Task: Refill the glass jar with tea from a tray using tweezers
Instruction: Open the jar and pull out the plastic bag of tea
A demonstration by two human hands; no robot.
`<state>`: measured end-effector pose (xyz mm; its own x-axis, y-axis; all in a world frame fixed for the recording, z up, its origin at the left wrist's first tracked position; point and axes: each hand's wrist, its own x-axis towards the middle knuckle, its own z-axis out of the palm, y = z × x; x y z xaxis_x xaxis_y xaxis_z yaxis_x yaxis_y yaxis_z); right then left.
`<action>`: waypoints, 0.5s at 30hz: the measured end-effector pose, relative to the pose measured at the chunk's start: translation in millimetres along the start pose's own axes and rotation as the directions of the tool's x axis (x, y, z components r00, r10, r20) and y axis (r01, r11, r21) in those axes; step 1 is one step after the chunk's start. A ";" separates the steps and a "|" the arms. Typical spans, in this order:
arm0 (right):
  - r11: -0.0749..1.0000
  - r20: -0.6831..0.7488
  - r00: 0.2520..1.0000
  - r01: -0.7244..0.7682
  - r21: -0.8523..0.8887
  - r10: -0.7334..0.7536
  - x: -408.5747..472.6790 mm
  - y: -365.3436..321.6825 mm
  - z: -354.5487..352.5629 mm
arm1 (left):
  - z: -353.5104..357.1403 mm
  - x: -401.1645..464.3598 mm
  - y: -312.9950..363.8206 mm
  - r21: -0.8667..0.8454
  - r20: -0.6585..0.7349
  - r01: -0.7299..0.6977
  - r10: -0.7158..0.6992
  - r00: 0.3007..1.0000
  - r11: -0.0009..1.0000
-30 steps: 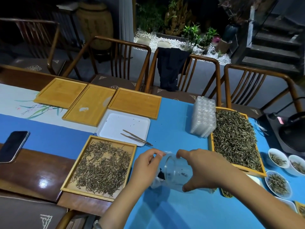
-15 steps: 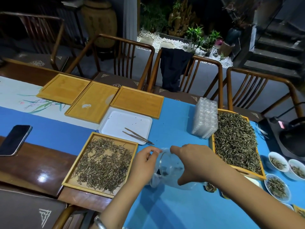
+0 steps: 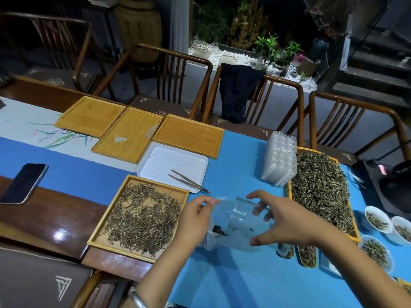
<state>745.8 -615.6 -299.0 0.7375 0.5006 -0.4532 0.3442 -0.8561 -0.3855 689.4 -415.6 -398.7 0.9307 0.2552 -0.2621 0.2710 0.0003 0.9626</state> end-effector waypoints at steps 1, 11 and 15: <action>0.999 -0.006 1.000 0.009 0.046 -0.009 -2.3 2.9 1.6 | -0.1 -0.1 0.6 0.002 0.002 -0.001 0.001 1.000 1.000; 0.832 -0.067 0.987 0.085 -0.548 -0.145 -7.8 -16.0 11.3 | 5.0 0.4 0.1 0.048 0.025 -0.012 0.010 1.000 0.999; 0.673 0.027 0.983 0.143 -0.726 -0.180 2.0 -37.1 4.2 | 6.1 1.3 1.9 0.049 0.027 0.003 -0.004 1.000 0.999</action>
<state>732.1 -582.3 -289.1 0.6474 0.6496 -0.3985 0.7589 -0.5976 0.2587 692.7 -421.2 -397.6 0.9359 0.2291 -0.2677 0.2852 -0.0462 0.9574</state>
